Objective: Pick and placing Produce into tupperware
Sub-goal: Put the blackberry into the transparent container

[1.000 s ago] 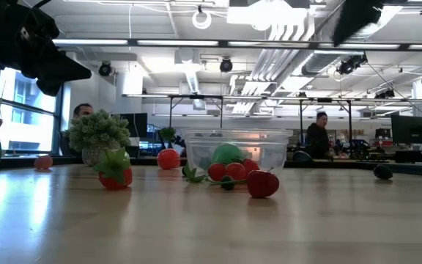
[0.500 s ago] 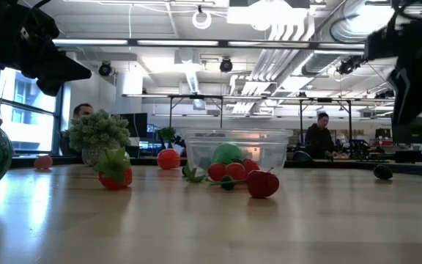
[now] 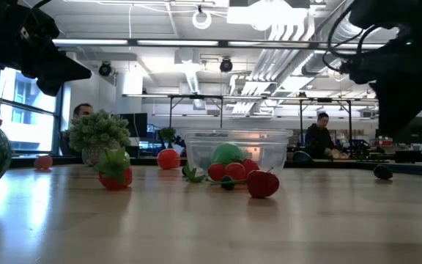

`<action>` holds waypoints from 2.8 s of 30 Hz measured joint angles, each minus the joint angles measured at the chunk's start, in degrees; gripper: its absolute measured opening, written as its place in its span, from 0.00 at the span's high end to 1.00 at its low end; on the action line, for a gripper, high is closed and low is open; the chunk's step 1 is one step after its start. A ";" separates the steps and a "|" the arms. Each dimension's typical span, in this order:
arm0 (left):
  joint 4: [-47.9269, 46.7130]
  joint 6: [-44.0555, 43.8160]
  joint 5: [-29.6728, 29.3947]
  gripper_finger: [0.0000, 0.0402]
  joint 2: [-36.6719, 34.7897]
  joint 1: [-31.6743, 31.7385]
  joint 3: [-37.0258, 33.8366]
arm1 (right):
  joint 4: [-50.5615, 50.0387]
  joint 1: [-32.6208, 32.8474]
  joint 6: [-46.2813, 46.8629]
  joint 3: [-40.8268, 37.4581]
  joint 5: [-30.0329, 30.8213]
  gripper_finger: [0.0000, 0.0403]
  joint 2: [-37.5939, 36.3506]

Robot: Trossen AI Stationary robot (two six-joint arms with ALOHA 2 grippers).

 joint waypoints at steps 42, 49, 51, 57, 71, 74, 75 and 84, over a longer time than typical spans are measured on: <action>0.00 0.00 0.00 0.96 0.00 -0.02 0.00 | 16.91 -14.56 12.13 -10.88 -6.13 0.46 9.92; 0.00 0.00 0.00 0.96 0.00 -0.01 0.00 | 17.26 -14.52 12.81 -10.97 -5.49 0.50 9.93; 0.00 -0.02 0.00 0.96 0.00 0.00 0.00 | 17.14 -14.52 12.74 -10.99 -5.39 0.53 9.94; 0.00 0.00 0.00 0.96 0.00 -0.02 0.00 | 16.88 -14.52 12.21 -11.06 -5.19 0.61 9.97; 0.00 -0.01 0.00 0.96 0.00 -0.01 0.00 | 16.77 -14.52 11.63 -11.08 -5.13 0.70 9.99; 0.00 -0.01 0.00 0.96 0.00 0.00 0.00 | 16.82 -14.52 11.63 -11.13 -5.13 0.70 10.01; 0.00 -0.02 0.00 0.96 0.00 -0.02 0.02 | 16.84 -14.52 11.63 -11.13 -5.13 0.70 10.01; 0.00 0.00 0.00 0.96 0.00 -0.01 0.00 | 16.19 -14.48 9.74 -10.14 -5.78 0.70 8.55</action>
